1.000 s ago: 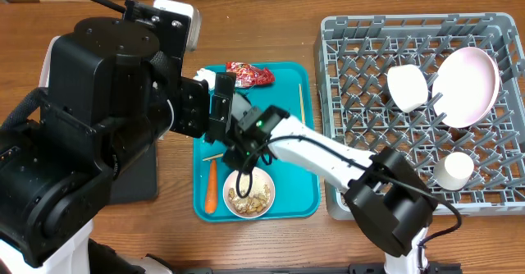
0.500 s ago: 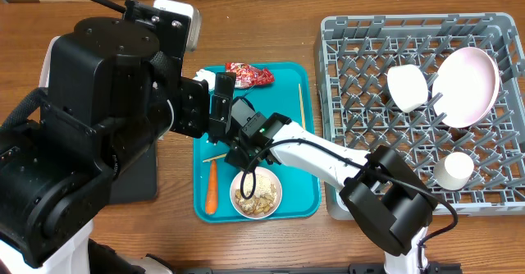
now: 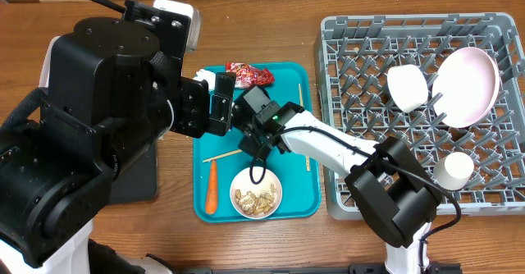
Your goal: Sort waste into correct bins and load items into the dishwasher
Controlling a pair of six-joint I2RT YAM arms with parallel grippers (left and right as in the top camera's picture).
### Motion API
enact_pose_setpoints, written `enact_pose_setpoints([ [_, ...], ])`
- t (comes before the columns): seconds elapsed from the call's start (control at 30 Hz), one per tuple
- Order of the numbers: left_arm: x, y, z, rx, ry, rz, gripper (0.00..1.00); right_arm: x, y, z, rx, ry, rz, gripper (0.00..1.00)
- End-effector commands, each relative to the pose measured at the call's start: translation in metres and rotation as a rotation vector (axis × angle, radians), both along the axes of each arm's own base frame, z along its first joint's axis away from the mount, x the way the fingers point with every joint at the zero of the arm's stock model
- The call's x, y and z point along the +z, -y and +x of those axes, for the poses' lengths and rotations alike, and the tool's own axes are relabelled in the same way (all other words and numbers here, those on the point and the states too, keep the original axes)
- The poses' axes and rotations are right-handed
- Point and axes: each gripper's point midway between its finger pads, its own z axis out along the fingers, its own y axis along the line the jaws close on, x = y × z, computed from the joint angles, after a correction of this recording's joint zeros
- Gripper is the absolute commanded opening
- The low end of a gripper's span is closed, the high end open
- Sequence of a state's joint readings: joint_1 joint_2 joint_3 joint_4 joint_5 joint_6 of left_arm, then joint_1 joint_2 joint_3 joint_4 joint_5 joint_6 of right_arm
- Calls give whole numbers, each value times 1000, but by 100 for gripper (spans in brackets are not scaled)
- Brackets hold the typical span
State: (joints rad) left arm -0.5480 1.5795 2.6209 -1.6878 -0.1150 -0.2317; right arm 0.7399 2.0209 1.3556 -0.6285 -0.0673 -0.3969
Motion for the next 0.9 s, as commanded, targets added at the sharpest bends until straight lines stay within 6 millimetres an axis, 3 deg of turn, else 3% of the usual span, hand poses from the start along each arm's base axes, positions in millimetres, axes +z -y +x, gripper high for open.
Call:
enact_pose_setpoints([
  [0.0,-1,1,1,-9,-3,6,100,-5,-4,-13,92,-36,11,61],
  [0.17,-1,1,1,-9,-3,6,100,-9,-5,-15,102,-45,13,63],
  [0.4,-1,1,1,-9,-3,6,100,-40,-2,-15,100,-74,-24,63],
  [0.5,-1,1,1,-9,-3,6,100,-43,0,-6,87,-35,-46,64],
  [0.63,-1,1,1,-9,-3,6,100,-32,10,21,-50,63,-108,65],
  [0.8,-1,1,1,-9,-3,6,100,-24,24,44,-254,91,-105,60],
  [0.87,-1,1,1,-9,-3,6,100,-24,30,46,-308,75,-100,46],
])
